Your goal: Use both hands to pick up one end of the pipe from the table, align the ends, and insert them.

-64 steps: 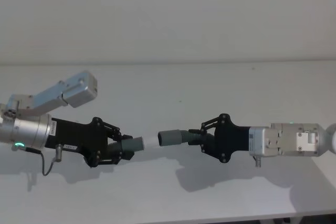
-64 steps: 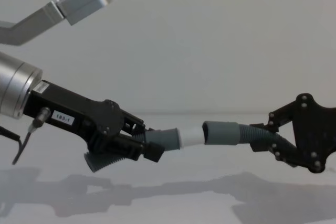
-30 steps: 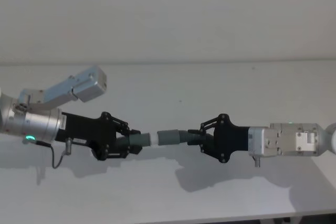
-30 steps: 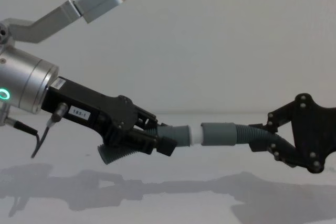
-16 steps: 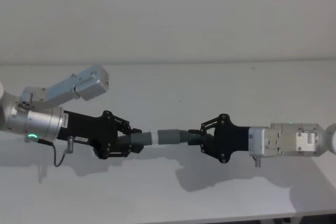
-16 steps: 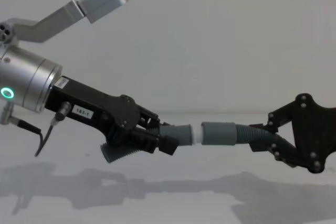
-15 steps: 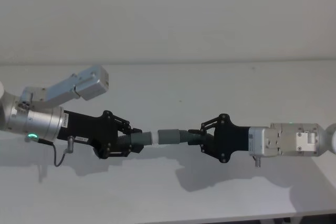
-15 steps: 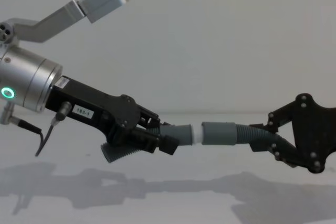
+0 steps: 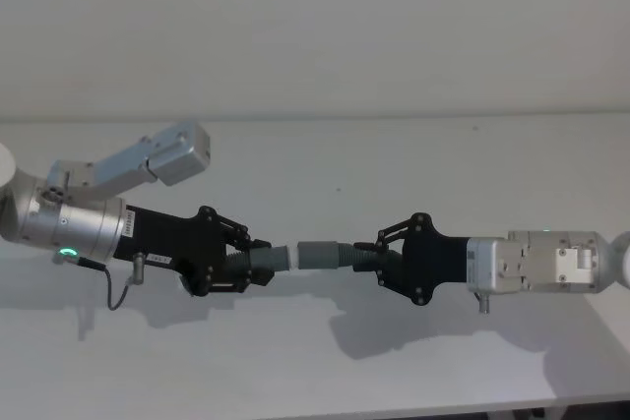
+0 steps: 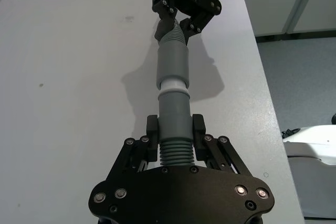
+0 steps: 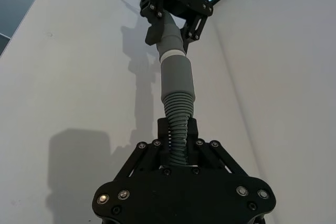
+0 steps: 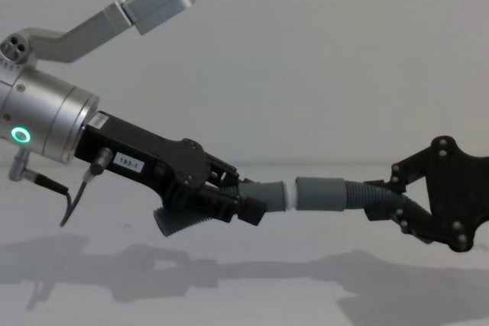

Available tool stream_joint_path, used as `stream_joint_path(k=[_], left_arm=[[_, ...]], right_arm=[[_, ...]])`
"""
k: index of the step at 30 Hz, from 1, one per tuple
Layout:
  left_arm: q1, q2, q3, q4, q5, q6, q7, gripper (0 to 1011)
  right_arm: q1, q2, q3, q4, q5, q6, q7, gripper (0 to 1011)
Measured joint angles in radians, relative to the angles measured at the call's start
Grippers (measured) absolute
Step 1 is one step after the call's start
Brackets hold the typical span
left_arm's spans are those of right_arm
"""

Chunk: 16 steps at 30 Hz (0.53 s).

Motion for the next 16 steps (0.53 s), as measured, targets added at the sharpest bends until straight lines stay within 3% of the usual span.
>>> stream_joint_path(k=[16], left_arm=[[-0.013,-0.023,0.012,0.024,-0.001,-0.003,-0.011,346]], right_arm=[[0.000,0.001,0.000,0.000,0.000,0.000,0.000,157]])
